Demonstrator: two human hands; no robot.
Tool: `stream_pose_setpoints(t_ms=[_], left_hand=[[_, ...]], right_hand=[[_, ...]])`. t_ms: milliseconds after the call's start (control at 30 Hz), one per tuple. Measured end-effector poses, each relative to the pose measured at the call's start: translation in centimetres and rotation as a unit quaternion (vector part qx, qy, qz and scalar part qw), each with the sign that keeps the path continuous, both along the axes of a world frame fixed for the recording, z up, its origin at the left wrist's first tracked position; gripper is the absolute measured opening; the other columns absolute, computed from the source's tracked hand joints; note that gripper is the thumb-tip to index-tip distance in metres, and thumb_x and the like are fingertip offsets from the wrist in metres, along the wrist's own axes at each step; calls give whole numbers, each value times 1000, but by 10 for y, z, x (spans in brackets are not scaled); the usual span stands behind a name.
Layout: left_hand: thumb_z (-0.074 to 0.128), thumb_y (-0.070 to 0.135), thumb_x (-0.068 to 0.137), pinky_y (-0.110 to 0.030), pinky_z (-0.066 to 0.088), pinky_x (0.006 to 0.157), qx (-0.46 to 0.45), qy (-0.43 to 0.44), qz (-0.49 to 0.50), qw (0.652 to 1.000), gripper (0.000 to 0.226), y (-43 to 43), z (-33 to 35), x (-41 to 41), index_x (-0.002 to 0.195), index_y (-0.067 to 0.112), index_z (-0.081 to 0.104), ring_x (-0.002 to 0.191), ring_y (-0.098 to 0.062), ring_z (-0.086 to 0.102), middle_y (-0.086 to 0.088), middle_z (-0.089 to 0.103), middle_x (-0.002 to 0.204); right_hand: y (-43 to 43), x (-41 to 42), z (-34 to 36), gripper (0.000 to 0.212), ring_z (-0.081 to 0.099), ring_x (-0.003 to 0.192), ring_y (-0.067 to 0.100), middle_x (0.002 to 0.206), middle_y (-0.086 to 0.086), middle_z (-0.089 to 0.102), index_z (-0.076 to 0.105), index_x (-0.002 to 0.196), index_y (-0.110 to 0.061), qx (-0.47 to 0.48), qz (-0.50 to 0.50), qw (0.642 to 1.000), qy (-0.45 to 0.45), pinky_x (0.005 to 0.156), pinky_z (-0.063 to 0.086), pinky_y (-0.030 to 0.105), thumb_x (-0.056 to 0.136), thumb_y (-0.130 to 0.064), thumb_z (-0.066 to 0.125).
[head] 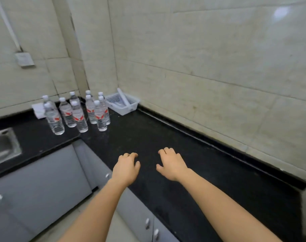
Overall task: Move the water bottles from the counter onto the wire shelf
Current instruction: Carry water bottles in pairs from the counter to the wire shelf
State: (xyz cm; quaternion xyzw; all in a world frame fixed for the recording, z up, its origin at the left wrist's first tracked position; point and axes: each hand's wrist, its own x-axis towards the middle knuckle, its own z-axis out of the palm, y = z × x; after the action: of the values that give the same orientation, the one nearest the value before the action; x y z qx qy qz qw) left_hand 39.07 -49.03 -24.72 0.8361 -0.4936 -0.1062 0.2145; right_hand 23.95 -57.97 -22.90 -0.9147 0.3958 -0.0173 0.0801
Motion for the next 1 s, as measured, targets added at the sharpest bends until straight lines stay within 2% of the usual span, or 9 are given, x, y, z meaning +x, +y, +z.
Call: stream_pose_setpoints(t_ms=[400,667,833,1000], left_hand=[[41,28,96,-38,41,100,26,-17,76,997,41,-64,-12,211,135,18,45,123,-27,41,-8,50,134],[43,25,94,-39,41,101,23,-10,116,993,40,-100,-20,314,133,17,48,123,-28,42,-8,50,133],[43,24,94,-38,41,100,16,-15,118,993,42,-121,-29,372,135,17,45,122,-28,42,-6,46,136],[47,21,92,-44,42,99,-10,-16,123,992,47,-146,-25,445,138,17,40,124,-33,40,-11,38,142]], right_hand=[[-97,225,-21,56,40,127,30,138,9,42,35,140,-11,29,61,997,44,101,39,45,94,-40,50],[-136,332,-29,56,41,127,30,138,10,43,36,139,-11,43,87,994,57,101,39,44,93,-38,52],[-160,393,-35,61,40,129,29,141,10,41,32,142,-11,56,75,994,55,102,40,44,92,-38,54],[-187,458,-29,62,44,127,27,140,10,43,31,143,-12,63,45,997,16,102,43,43,93,-38,55]])
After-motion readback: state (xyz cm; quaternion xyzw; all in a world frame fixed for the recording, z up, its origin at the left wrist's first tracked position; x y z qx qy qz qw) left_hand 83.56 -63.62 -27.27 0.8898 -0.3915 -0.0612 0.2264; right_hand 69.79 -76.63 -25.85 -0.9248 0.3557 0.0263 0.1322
